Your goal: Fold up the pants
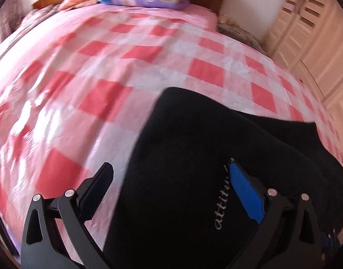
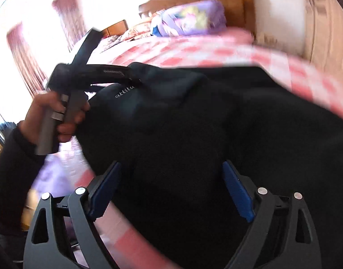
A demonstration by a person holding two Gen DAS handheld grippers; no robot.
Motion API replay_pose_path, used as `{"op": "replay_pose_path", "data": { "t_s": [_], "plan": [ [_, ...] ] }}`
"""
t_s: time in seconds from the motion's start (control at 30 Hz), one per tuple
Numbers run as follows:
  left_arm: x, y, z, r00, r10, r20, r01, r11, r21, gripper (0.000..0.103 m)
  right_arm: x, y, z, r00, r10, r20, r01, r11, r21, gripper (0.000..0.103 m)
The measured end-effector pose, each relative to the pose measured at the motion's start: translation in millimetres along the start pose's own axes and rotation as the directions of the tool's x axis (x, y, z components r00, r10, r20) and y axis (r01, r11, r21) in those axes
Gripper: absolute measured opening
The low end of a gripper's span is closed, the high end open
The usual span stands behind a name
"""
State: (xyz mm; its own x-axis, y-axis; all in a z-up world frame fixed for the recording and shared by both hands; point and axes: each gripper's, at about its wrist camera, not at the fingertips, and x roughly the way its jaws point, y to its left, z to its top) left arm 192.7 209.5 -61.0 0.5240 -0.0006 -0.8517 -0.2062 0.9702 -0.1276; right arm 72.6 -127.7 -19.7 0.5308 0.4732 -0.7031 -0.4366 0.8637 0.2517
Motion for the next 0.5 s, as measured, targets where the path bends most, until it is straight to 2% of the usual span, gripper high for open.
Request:
{"op": "replay_pose_path", "data": {
  "t_s": [0.07,0.1,0.13,0.2,0.23,0.33,0.37,0.43,0.47,0.5],
  "plan": [
    [-17.7,-4.9,-6.7,0.994,0.083,0.077,-0.085,0.996,0.018,0.101,-39.7,-26.0,-11.5,0.996,-0.049,0.08,0.042,0.996,0.078,0.086],
    [-34.4,-11.6,-14.8,0.983,0.108,0.151,-0.113,0.993,0.029,0.101,-68.7,-49.2,-22.1,0.988,-0.073,0.138,0.051,0.986,0.16,0.086],
    [-44.7,-17.3,-21.3,0.978,0.094,0.186,-0.103,0.994,0.039,0.101,-88.3,-68.2,-31.4,0.98,-0.096,0.175,0.054,0.972,0.23,0.087],
    [-63.0,-35.6,-37.2,0.975,0.012,0.222,-0.033,0.996,0.087,0.101,-131.1,-106.8,-56.2,0.959,-0.166,0.23,0.065,0.918,0.392,0.088],
    [-68.7,-45.5,-43.5,0.974,-0.03,0.225,0.003,0.992,0.123,0.101,-152.9,-126.0,-71.7,0.944,-0.208,0.257,0.063,0.877,0.477,0.088],
    [-75.7,-85.0,-69.2,0.97,-0.14,0.199,0.085,0.961,0.263,0.101,-193.3,-164.2,-105.4,0.913,-0.272,0.304,0.032,0.79,0.612,0.088],
    [-74.5,-96.9,-77.1,0.969,-0.159,0.188,0.096,0.947,0.308,0.101,-196.7,-172.2,-113.6,0.916,-0.287,0.28,0.05,0.773,0.632,0.088],
    [-60.6,-119.3,-93.6,0.98,-0.125,0.153,0.057,0.921,0.384,0.102,-188.7,-185.1,-121.9,0.937,-0.304,0.175,0.119,0.744,0.657,0.088],
    [-52.2,-122.7,-99.3,0.983,-0.109,0.147,0.044,0.921,0.387,0.102,-180.9,-191.3,-123.5,0.947,-0.29,0.139,0.128,0.738,0.663,0.088],
    [-48.3,-118.9,-99.3,0.98,-0.129,0.154,0.066,0.93,0.361,0.102,-175.2,-194.8,-125.6,0.954,-0.27,0.129,0.121,0.741,0.66,0.088]
  ]
}}
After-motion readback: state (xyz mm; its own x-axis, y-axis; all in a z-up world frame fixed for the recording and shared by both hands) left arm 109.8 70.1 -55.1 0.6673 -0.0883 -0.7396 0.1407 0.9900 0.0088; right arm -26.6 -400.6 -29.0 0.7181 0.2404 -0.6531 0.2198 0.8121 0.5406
